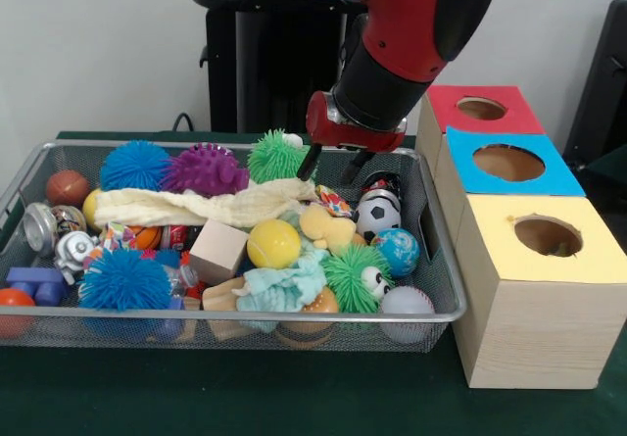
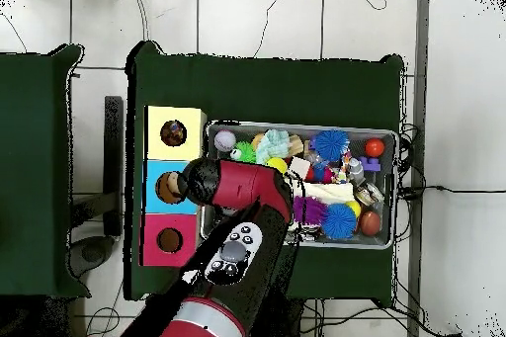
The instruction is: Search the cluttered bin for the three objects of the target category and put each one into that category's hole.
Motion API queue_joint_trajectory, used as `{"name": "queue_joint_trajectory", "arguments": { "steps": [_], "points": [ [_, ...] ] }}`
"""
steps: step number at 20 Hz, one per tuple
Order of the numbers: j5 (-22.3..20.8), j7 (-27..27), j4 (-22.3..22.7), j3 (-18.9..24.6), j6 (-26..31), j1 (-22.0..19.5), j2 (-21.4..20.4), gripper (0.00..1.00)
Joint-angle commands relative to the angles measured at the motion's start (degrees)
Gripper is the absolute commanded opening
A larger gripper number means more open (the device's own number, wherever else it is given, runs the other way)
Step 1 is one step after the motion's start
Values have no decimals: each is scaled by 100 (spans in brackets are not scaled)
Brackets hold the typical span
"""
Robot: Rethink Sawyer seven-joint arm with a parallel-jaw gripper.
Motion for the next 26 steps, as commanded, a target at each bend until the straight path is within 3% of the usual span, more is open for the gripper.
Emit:
{"name": "queue_joint_trajectory", "arguments": {
  "steps": [1,15,18,21,26],
  "points": [
    [247,1512,646,664,326,-102,213,100],
    [381,1087,1208,1603,-1329,-719,406,100],
    [259,826,1364,2011,-1831,-998,255,100],
    [131,766,1408,2172,-1930,-1095,179,100],
    [-152,643,1441,2451,-2555,-1347,31,100]
  ]
}}
